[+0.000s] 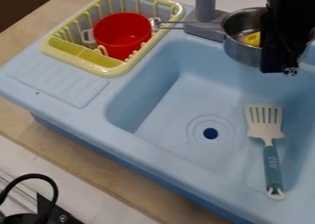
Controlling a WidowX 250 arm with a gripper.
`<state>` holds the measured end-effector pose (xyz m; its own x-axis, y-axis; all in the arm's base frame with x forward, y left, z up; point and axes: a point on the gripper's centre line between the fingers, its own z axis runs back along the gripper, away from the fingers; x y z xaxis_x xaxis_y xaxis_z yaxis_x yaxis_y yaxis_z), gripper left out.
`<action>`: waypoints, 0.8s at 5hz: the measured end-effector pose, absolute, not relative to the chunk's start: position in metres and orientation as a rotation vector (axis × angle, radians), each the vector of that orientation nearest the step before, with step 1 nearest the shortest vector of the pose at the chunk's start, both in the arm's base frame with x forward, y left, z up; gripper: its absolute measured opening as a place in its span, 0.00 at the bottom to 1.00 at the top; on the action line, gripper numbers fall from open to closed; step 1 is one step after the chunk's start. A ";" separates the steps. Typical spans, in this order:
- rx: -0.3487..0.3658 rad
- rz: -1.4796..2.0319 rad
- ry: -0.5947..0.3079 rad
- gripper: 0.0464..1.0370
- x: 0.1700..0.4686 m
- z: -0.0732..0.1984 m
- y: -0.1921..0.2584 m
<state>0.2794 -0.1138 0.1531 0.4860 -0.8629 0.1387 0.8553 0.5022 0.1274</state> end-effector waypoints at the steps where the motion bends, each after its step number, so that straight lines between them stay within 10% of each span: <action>1: 0.041 -1.043 -0.176 0.02 0.267 0.163 -0.101; 4: 0.047 -1.206 -0.193 0.02 0.230 0.166 -0.046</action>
<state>0.2299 -0.0457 0.1663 0.3424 -0.9314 0.1233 0.9235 0.3578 0.1381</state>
